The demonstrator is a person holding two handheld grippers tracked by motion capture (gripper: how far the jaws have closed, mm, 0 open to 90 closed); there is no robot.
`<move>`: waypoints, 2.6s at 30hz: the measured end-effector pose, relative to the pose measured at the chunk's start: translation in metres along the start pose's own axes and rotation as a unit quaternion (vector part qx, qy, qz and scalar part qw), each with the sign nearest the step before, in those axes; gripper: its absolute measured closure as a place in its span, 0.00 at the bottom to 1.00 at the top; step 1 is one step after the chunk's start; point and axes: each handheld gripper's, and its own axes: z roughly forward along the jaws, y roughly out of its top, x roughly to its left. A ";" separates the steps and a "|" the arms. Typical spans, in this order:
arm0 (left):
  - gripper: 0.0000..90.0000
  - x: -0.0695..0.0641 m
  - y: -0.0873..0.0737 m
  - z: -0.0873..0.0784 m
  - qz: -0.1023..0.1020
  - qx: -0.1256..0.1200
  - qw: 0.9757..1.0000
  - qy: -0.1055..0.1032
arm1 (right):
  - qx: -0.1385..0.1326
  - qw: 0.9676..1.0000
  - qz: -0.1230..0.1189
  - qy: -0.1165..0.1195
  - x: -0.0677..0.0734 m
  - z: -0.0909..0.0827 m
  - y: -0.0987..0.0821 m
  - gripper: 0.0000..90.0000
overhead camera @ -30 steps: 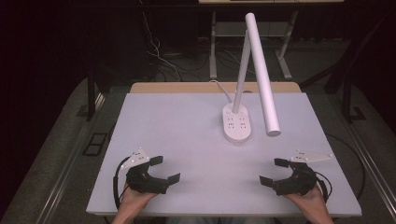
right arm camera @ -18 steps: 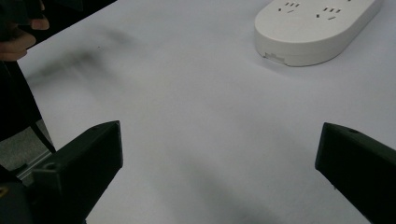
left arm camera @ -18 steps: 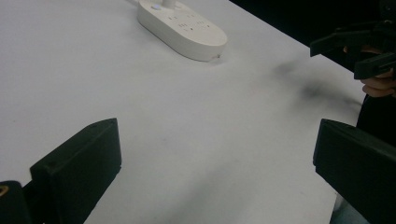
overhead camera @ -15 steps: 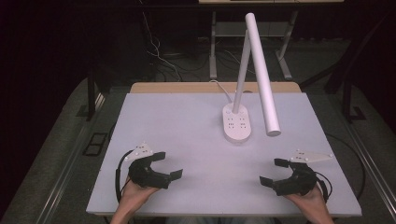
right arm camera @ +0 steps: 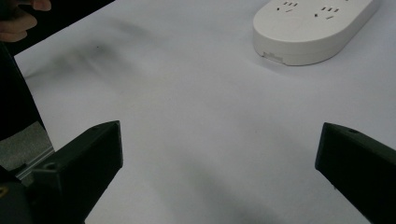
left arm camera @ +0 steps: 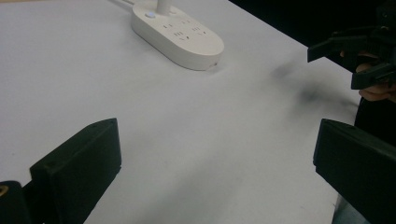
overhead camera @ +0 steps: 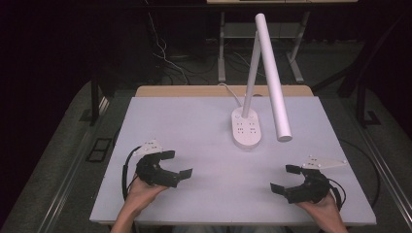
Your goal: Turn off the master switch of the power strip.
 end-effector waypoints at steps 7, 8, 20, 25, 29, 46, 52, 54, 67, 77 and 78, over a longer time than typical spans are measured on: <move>0.00 0.001 0.011 0.007 0.003 0.005 1.000 -0.006 | -0.001 1.000 0.000 -0.001 -0.001 0.000 0.000 0.00; 0.00 0.002 0.013 0.008 0.004 0.007 1.000 -0.007 | -0.001 1.000 0.000 -0.001 -0.001 0.000 0.000 0.00; 0.00 0.004 0.031 0.017 0.014 0.021 1.000 -0.011 | -0.001 1.000 0.000 -0.001 -0.001 -0.001 0.000 0.00; 0.00 0.005 0.036 0.022 0.018 0.029 0.999 -0.012 | -0.002 1.000 0.002 -0.002 -0.001 -0.001 0.000 0.00; 0.00 0.006 0.042 0.025 0.021 0.034 0.999 -0.013 | -0.004 1.000 0.000 -0.003 -0.001 -0.001 0.000 0.00; 0.00 0.012 0.061 0.041 0.039 0.052 0.998 -0.011 | -0.002 1.000 0.000 -0.003 -0.002 -0.002 -0.001 0.00; 0.00 0.014 0.068 0.045 0.044 0.053 0.998 -0.012 | -0.001 1.000 0.003 -0.003 -0.001 -0.002 -0.001 0.00; 0.00 0.015 0.072 0.046 0.045 0.054 0.997 -0.012 | -0.001 1.000 0.003 -0.003 -0.002 -0.002 -0.001 0.00; 0.00 0.022 0.086 0.057 0.055 0.066 0.996 -0.014 | -0.005 1.000 0.002 -0.006 -0.003 -0.003 -0.002 0.00; 0.00 0.029 0.104 0.068 0.064 0.082 0.994 -0.015 | -0.005 1.000 0.004 -0.007 -0.003 -0.004 -0.002 0.00; 0.00 0.028 0.105 0.070 0.062 0.080 0.995 -0.014 | -0.006 1.000 0.006 -0.008 -0.003 -0.004 -0.002 0.00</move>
